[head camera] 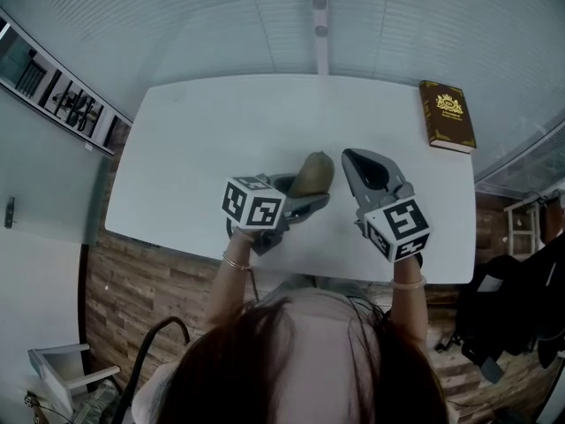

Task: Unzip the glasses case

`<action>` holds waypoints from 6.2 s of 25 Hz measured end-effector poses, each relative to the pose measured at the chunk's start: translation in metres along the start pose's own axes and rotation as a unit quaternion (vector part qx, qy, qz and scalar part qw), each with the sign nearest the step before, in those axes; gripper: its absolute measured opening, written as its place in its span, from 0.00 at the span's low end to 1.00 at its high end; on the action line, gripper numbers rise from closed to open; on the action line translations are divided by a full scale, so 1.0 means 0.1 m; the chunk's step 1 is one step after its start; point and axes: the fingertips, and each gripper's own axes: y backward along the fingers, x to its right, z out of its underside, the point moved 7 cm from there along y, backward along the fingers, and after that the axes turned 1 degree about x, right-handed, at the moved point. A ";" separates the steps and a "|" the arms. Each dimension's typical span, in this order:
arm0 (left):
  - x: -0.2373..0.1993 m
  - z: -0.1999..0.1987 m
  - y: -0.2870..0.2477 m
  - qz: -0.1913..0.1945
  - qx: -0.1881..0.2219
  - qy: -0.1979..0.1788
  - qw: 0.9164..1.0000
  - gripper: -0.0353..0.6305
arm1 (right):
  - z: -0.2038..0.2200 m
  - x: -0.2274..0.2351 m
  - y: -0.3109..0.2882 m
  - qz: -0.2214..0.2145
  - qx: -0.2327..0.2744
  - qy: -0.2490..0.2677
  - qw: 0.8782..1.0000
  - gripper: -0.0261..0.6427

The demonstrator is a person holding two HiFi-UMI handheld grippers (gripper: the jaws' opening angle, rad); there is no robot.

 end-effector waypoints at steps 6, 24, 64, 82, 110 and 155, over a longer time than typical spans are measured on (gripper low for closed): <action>0.10 -0.21 0.22 0.036 0.004 -0.070 0.997 0.51 | -0.14 0.00 0.01 -0.066 0.021 -0.056 0.996 0.04; 0.23 -0.51 0.49 0.134 0.017 -0.172 0.976 0.51 | -0.38 0.03 -0.08 -0.182 0.020 -0.084 0.980 0.12; 0.13 -0.65 0.47 0.192 0.008 -0.202 0.960 0.50 | -0.33 0.28 -0.27 -0.304 0.028 -0.127 0.944 0.05; -0.05 -0.61 0.45 0.217 0.097 -0.127 0.963 0.49 | -0.27 0.38 -0.38 -0.268 0.006 -0.087 0.959 0.04; -0.17 -0.70 0.51 0.274 0.205 -0.036 0.939 0.49 | -0.17 0.40 -0.35 -0.239 0.022 -0.115 0.964 0.04; -0.38 -0.71 0.28 0.261 0.297 0.155 0.905 0.49 | 0.14 0.36 -0.34 -0.208 0.017 -0.172 0.963 0.04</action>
